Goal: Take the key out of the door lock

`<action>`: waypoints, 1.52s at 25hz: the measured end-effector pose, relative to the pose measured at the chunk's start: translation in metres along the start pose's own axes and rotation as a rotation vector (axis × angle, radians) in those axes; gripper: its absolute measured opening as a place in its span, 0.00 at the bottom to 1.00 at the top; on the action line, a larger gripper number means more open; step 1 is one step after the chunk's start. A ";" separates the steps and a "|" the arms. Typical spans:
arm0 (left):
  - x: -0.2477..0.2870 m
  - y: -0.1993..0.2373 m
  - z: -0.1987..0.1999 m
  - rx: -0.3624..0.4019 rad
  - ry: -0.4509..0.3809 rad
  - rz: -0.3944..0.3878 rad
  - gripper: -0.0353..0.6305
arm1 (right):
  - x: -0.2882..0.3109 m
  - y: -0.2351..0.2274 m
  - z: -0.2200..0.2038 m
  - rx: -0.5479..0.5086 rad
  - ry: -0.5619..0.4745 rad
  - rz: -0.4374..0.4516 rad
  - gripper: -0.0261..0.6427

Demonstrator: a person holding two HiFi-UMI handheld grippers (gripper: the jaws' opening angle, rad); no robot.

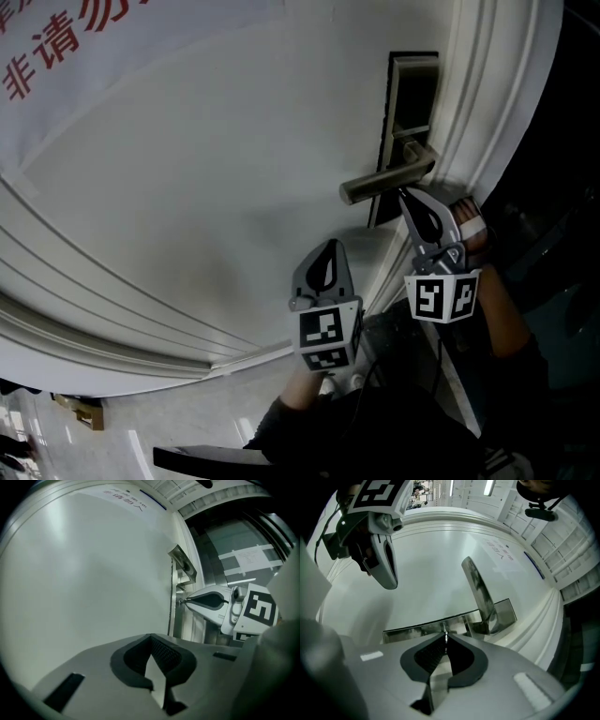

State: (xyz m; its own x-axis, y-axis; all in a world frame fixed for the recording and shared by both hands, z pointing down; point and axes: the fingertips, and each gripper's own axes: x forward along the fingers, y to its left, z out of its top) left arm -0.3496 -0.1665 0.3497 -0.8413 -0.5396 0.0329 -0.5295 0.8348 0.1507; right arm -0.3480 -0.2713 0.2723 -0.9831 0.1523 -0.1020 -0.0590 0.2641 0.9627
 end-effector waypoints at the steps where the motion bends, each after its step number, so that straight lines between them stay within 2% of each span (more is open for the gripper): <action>1: 0.001 -0.003 0.002 0.002 0.000 -0.003 0.05 | 0.000 0.000 0.000 -0.012 0.000 0.004 0.06; 6: 0.001 -0.013 0.000 -0.022 0.008 -0.015 0.05 | -0.001 0.002 0.000 -0.095 0.003 0.011 0.06; 21: -0.005 -0.013 -0.005 -0.056 0.015 -0.007 0.05 | -0.001 0.003 -0.001 -0.191 0.029 0.025 0.06; 38: 0.000 -0.016 -0.005 -0.050 0.015 -0.026 0.05 | -0.002 0.004 -0.002 -0.239 0.039 0.046 0.06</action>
State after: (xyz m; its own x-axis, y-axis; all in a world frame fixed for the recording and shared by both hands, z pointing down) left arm -0.3406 -0.1811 0.3526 -0.8251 -0.5633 0.0429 -0.5452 0.8139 0.2006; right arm -0.3467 -0.2720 0.2768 -0.9913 0.1213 -0.0513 -0.0488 0.0240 0.9985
